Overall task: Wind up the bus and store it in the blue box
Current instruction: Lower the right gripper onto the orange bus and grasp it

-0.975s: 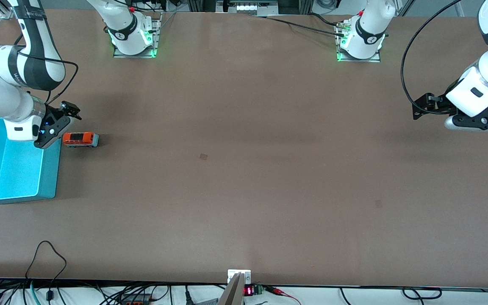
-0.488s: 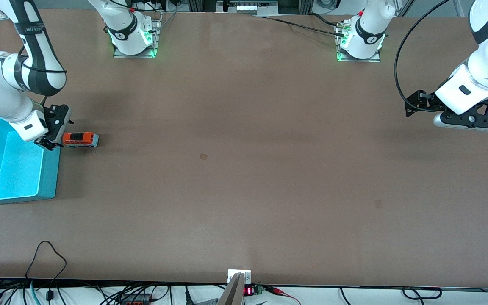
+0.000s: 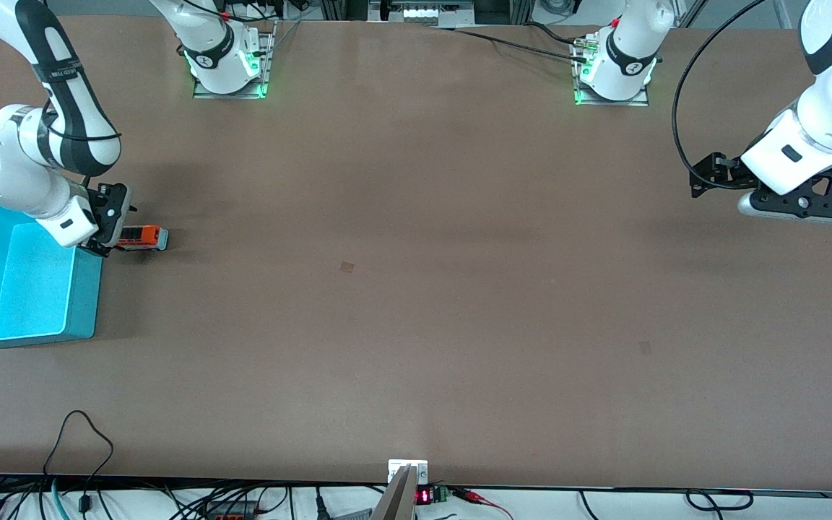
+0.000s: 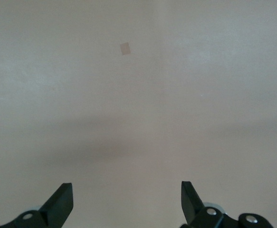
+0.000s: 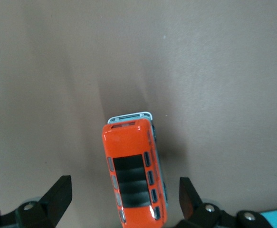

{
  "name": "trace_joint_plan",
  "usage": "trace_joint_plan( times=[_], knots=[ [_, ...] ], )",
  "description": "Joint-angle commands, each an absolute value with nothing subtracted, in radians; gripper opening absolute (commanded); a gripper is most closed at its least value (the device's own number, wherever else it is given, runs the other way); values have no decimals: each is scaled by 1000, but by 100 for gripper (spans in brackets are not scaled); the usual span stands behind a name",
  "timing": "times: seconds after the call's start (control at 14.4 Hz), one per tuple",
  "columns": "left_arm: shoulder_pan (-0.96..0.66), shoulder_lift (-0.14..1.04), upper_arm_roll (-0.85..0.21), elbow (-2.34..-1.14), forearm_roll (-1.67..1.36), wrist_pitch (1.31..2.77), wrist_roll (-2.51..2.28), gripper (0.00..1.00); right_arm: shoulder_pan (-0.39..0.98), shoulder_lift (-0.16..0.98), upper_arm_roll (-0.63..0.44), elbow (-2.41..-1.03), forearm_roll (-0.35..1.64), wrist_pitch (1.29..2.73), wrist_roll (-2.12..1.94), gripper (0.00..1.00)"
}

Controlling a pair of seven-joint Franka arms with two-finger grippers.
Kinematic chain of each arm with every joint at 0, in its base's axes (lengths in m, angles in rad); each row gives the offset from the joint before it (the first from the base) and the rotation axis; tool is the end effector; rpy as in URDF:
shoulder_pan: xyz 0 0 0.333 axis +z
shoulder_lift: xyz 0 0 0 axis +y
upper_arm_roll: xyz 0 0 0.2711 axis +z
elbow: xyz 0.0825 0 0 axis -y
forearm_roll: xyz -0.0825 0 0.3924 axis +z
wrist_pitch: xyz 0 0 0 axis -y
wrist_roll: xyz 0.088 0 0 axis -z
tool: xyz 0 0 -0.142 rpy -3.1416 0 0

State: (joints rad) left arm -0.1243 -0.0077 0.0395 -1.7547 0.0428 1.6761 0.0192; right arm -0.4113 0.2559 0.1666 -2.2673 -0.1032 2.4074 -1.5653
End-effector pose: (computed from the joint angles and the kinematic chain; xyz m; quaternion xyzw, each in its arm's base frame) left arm 0.5574 -0.0417 0.4694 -0.9976 0.0549 0.0347 0.0222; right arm 0.5000 -0.1231 0.1531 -0.7642 -0.6425 0.0430 0.0365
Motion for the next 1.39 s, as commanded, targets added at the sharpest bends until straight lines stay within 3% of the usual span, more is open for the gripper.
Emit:
trace_joint_plan(
  times=[0.0,0.63,0.91,1.18,1.32],
  knots=[
    [-121,-28,38,-1761,44,1661,35,100,-446,282,189,-2276,-110,2440,-1585,100],
    [-121,-28,38,-1759,45,1663,37,100,-446,339,189,-2276,-112,2533,-1589,100],
    [-121,-26,38,-1756,45,1666,37,100,-445,347,190,-2276,-112,2546,-1620,69],
    [-120,-25,38,-1753,44,1664,40,100,-445,347,192,-2276,-110,2551,-1618,17],
    [-120,-25,38,-1753,44,1664,41,100,-446,345,190,-2276,-107,2554,-1603,0]
  ],
)
